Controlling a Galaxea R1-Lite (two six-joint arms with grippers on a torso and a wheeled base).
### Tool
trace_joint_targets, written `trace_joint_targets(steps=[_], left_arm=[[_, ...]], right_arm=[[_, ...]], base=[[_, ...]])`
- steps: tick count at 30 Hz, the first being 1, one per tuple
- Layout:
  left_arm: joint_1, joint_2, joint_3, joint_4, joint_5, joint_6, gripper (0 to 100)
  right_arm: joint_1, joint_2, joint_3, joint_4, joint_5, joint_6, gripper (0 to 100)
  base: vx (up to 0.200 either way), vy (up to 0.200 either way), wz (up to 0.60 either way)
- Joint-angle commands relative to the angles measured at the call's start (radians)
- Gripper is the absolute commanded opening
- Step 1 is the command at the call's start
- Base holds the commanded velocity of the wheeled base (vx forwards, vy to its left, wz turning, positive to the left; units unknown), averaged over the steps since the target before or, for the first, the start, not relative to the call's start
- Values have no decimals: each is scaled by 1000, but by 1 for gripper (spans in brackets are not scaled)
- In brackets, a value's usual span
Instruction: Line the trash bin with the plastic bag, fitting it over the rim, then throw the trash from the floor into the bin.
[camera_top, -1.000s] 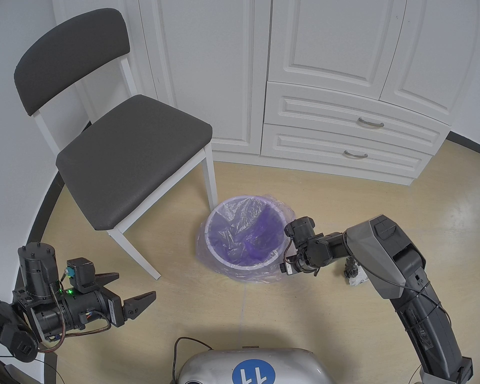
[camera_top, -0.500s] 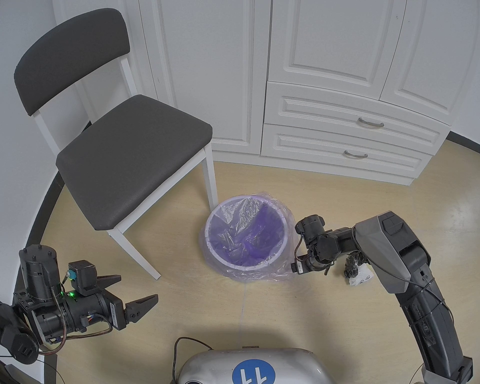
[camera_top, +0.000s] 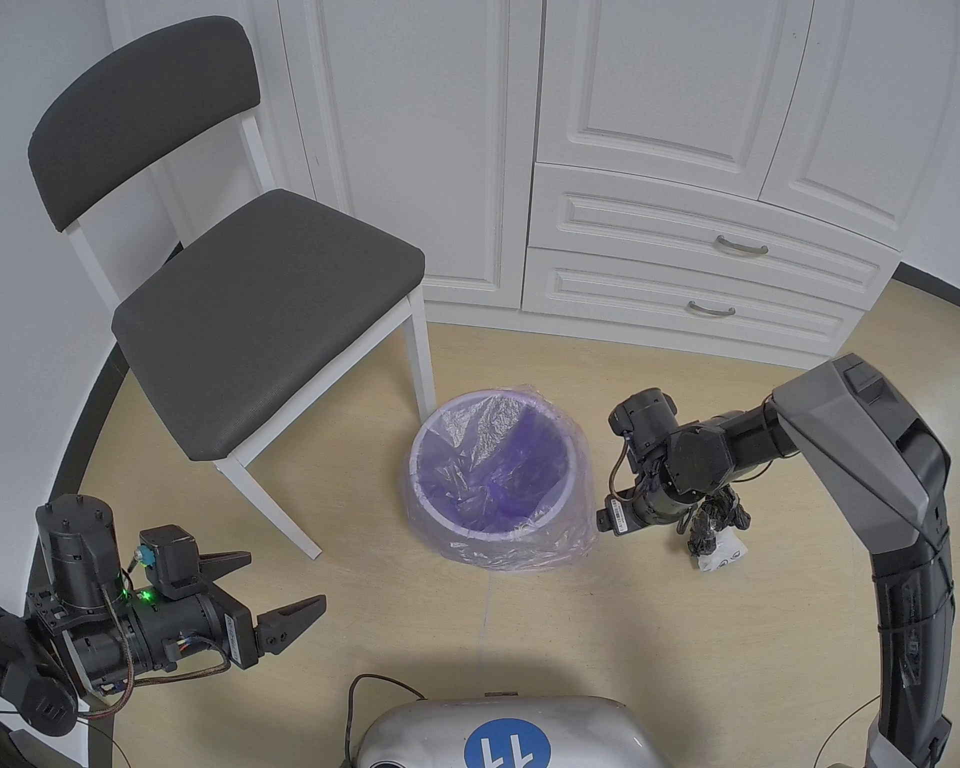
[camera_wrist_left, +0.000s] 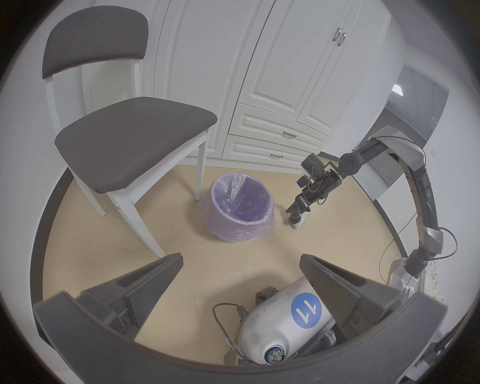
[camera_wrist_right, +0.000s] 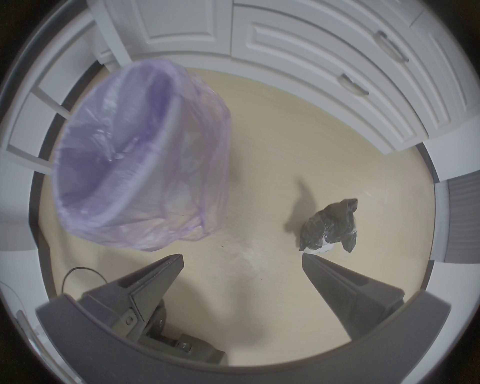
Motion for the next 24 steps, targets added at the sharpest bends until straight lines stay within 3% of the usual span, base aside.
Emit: trace_joint_targets(steps=[1,6,10,12,21,24], left_arm=[[-3,-7,6,-6,0,0,100],[-6,-7,6,-6,0,0,100],[-8,-7,8,-6,0,0,100],[-8,-7,6,-6,0,0,100],[-8,-7,8,-6,0,0,100],[-8,-7,8,-7,0,0,100]], right_arm=[[53,-108,-25,1,-3,-6,100],[79,-25,-166,0,-7,5,100],[85,78,-290,1,-62,10,100],[96,139,-367,11,-89,56,100],[106,239,-425,11,-108,62,100],[102,256,-425,0,-150,11,100]], base=[[0,0,0],[0,0,0],[0,0,0],[0,0,0],[0,0,0],[0,0,0]])
